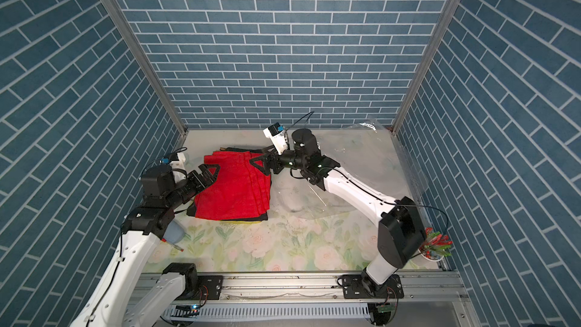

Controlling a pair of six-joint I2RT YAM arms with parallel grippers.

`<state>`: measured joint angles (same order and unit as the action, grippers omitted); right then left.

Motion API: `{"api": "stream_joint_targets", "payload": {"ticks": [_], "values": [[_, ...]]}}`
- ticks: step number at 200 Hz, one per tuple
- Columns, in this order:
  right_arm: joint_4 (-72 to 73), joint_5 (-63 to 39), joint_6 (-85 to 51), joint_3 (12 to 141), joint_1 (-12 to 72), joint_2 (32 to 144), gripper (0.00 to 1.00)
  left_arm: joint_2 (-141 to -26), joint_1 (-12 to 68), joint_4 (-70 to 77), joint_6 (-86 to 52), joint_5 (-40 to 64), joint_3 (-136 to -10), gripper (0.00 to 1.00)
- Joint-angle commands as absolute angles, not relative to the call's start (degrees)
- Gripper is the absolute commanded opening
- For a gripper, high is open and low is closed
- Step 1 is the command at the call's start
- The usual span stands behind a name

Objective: Take the trousers out of the vacuum bag
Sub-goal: Place the trousers at the center of the board.

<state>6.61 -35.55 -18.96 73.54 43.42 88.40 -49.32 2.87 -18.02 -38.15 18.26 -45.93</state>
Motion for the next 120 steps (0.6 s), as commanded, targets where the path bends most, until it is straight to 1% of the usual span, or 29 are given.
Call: {"api": "stream_joint_targets", "payload": {"ticks": [1, 13, 38, 66, 99, 120], "values": [[11.0, -47.2, -26.7, 68.5, 43.0, 82.1, 0.87, -53.1, 3.1, -9.7, -37.6, 18.5, -44.8, 1.0], [10.5, -48.6, -29.1, 66.8, 43.0, 79.1, 0.87, -55.6, 5.1, -8.3, -37.2, 16.3, -45.7, 1.0], [9.7, -48.2, -33.2, 63.4, 43.0, 73.4, 0.87, -62.3, 10.9, -8.0, -34.6, 11.1, -49.3, 1.0], [8.3, -46.6, -36.0, 61.0, 42.9, 68.7, 0.88, -71.5, 16.4, -11.1, -30.9, 2.5, -54.0, 1.0], [-0.4, -42.6, -32.4, 62.2, 42.7, 65.0, 0.89, -80.4, 17.5, -12.2, -29.5, -5.2, -56.6, 1.0], [-7.5, -39.8, -28.3, 63.8, 42.7, 63.3, 0.89, -84.2, 17.5, -11.4, -28.8, -7.1, -56.7, 0.98]]}}
